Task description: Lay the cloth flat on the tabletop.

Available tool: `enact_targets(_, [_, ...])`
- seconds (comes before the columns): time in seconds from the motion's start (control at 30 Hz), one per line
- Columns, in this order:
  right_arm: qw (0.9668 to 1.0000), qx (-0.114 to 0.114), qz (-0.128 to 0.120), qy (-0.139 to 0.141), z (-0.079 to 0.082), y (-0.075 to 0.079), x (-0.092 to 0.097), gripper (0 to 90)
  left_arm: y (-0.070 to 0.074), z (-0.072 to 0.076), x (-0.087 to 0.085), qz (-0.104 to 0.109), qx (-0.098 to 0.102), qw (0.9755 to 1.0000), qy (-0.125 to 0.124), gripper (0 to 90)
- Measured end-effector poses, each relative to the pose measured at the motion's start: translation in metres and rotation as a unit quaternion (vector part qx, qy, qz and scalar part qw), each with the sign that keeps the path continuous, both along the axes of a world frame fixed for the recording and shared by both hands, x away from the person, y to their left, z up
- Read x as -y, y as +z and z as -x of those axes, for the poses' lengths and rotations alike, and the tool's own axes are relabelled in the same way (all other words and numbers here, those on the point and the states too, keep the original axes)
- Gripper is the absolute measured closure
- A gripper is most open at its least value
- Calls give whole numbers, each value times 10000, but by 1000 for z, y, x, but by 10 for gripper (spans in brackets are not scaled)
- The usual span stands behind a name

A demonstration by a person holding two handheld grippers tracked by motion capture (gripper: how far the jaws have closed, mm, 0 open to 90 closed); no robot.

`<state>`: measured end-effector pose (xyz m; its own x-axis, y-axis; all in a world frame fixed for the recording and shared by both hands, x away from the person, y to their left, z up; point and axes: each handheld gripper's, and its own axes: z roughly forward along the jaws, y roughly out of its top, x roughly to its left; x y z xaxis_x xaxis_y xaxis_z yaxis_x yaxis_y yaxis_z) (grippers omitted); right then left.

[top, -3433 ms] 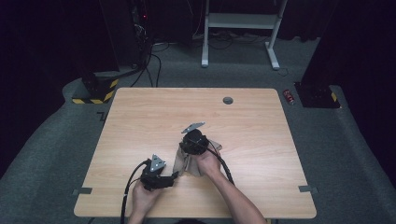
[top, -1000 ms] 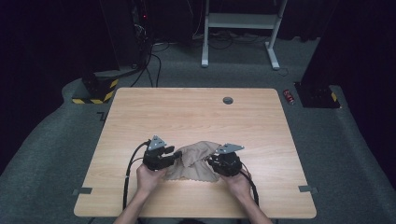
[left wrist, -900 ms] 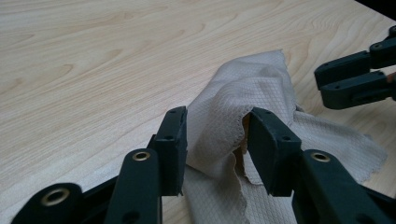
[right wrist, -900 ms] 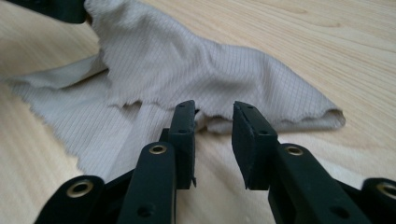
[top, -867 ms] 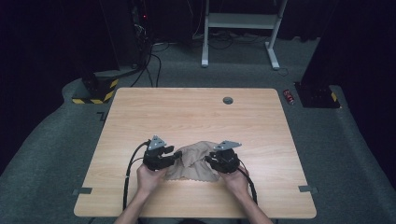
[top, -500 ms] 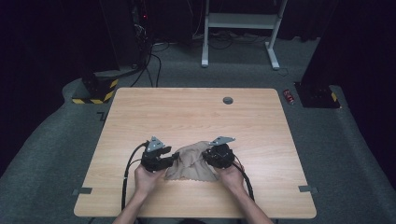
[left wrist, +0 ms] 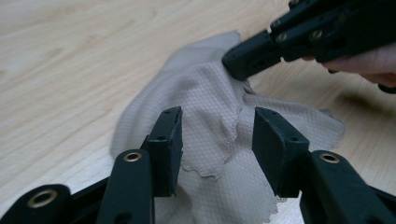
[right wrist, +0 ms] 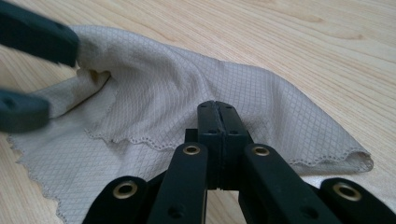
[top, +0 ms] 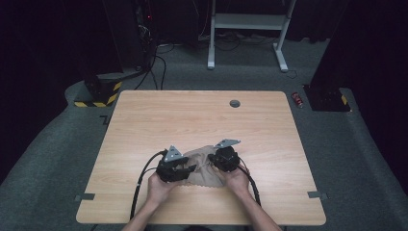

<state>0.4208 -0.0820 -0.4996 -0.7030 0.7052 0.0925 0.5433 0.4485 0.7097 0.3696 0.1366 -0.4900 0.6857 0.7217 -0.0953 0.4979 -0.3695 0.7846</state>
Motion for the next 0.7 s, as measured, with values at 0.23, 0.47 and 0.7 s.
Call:
enact_targets(0.23, [10000, 63, -65, 19, 4, 4, -1, 894, -10, -9, 21, -291, -97, 9994, -139, 501])
enact_targets(0.47, [9995, 237, -227, 21, 15, 11, 8, 833, -16, -16, 30, -695, -69, 9975, -105, 568])
enact_targets(0.7, [9998, 93, -181, 61, 30, 1, 13, 710, -16, -21, 29, -816, -152, 9964, -142, 748])
